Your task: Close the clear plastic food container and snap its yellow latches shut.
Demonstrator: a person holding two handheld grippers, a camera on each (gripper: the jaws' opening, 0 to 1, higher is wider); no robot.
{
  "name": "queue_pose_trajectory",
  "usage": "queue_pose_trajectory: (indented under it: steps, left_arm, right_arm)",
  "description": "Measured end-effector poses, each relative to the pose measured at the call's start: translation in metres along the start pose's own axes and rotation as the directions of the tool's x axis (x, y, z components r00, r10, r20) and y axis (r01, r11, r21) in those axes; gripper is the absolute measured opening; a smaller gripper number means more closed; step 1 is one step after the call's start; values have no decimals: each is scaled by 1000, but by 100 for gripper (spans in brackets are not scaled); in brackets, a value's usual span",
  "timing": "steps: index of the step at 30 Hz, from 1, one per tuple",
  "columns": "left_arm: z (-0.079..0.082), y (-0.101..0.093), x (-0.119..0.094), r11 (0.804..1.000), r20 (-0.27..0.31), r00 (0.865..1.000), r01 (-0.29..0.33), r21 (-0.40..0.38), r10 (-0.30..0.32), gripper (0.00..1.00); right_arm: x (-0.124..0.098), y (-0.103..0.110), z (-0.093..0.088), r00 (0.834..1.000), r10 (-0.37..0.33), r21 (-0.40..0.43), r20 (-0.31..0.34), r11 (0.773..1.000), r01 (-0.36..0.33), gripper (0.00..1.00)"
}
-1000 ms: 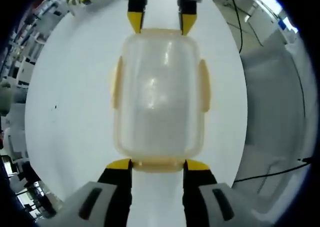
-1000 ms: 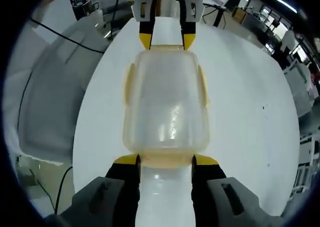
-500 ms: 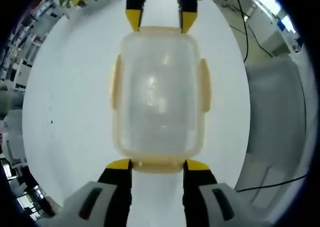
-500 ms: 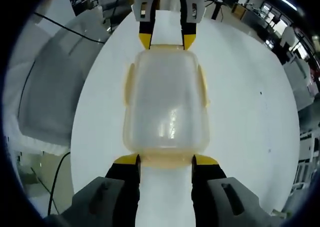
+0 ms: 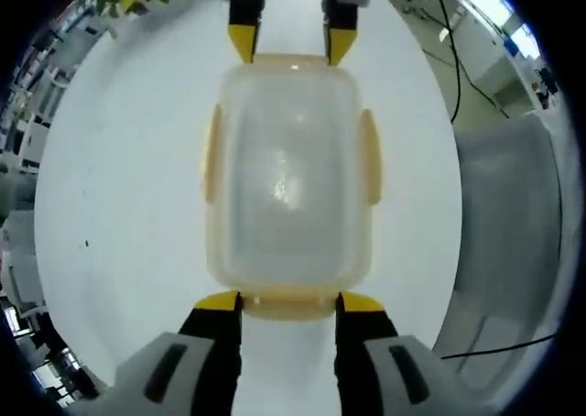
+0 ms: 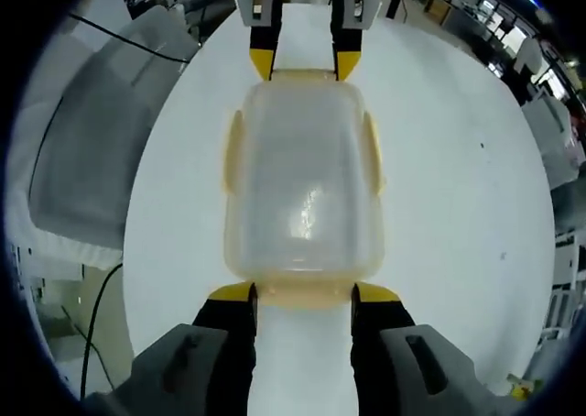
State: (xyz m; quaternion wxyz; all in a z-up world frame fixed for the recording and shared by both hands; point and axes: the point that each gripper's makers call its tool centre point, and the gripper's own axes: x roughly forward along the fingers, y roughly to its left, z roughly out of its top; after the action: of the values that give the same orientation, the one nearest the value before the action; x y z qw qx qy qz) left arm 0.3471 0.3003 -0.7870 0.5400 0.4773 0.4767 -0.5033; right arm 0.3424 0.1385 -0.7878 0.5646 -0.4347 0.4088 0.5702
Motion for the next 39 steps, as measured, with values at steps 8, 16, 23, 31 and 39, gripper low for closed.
queue_pose_trajectory:
  steps: [8,16,23,31,39]
  left_arm:
    - [-2,-1,3,1000,-12,1000,9,-9,-9,34]
    - [-5,-2,6,1000,-46,999,0,14,0,34]
    - [-6,-2,8,1000,-61,998,1,26,1,35]
    - [-9,-2,13,999,-35,999,-7,39,9,37]
    - [-60,-19,12,984,-101,988,106,-140,-120,39]
  right_arm:
    - [4,-1,0,1000,20,3,-20,1000,-20,37]
    - [7,0,-2,999,27,6,-39,1000,-27,37]
    - [8,0,-2,998,27,10,-49,1000,-26,37]
    - [7,1,-4,999,13,-7,-48,1000,-14,38]
    - [6,4,-34,1000,13,232,-19,973,-8,45]
